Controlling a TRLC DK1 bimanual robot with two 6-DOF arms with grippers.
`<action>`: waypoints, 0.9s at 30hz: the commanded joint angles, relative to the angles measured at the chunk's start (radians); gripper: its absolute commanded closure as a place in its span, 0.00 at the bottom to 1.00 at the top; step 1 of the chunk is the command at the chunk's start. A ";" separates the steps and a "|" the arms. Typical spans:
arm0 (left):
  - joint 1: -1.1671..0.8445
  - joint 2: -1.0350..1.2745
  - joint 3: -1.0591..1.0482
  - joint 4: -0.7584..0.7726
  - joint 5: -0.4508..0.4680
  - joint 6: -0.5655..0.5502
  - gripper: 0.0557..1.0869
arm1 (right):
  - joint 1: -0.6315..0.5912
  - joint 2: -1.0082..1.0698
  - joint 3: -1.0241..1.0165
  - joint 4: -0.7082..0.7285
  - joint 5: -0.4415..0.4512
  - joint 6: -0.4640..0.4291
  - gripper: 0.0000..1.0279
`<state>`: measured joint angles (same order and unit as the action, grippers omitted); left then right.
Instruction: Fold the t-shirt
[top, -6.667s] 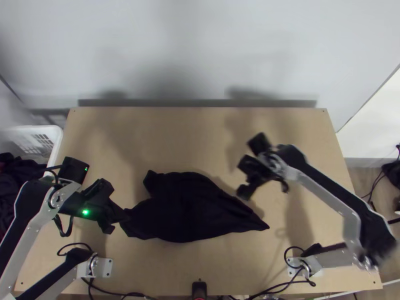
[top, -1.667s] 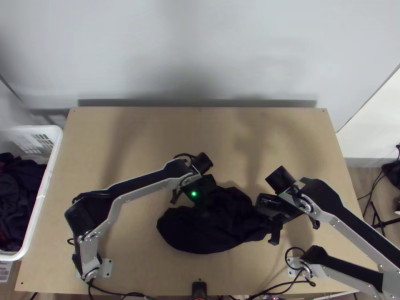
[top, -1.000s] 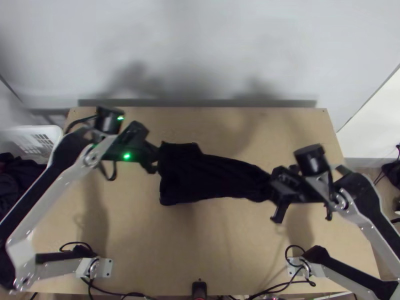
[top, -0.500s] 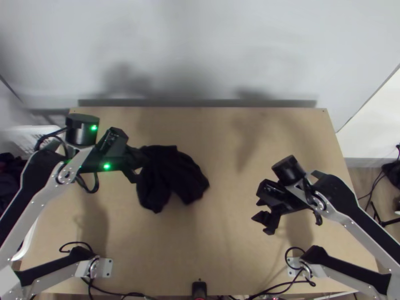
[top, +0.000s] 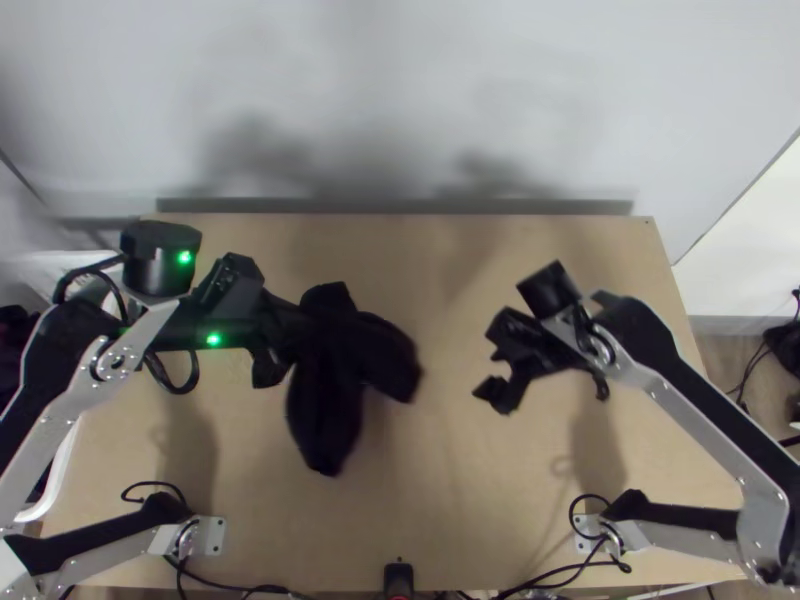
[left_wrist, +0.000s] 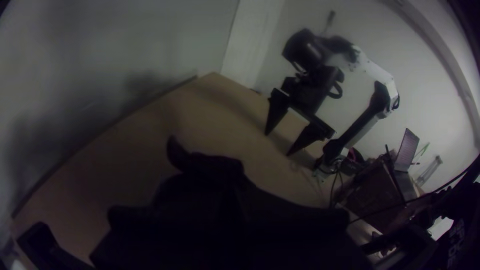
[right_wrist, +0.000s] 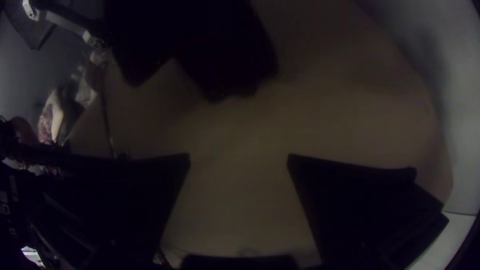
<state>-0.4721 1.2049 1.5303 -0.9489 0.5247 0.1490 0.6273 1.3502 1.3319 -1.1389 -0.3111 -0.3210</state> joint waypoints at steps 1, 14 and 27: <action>-0.037 0.044 0.126 -0.037 0.024 -0.014 0.96 | -0.003 0.133 0.167 0.014 0.003 0.028 0.12; -0.063 0.102 0.203 -0.067 0.043 -0.028 0.96 | 0.029 0.253 0.343 0.030 0.003 0.051 0.12; -0.109 0.143 0.238 -0.082 0.043 -0.026 0.96 | 0.064 0.438 0.756 -0.005 0.003 0.068 0.12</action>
<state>-0.5678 1.3376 1.7580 -1.0229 0.5655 0.1162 0.6846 1.7069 1.9011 -1.1145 -0.3096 -0.2504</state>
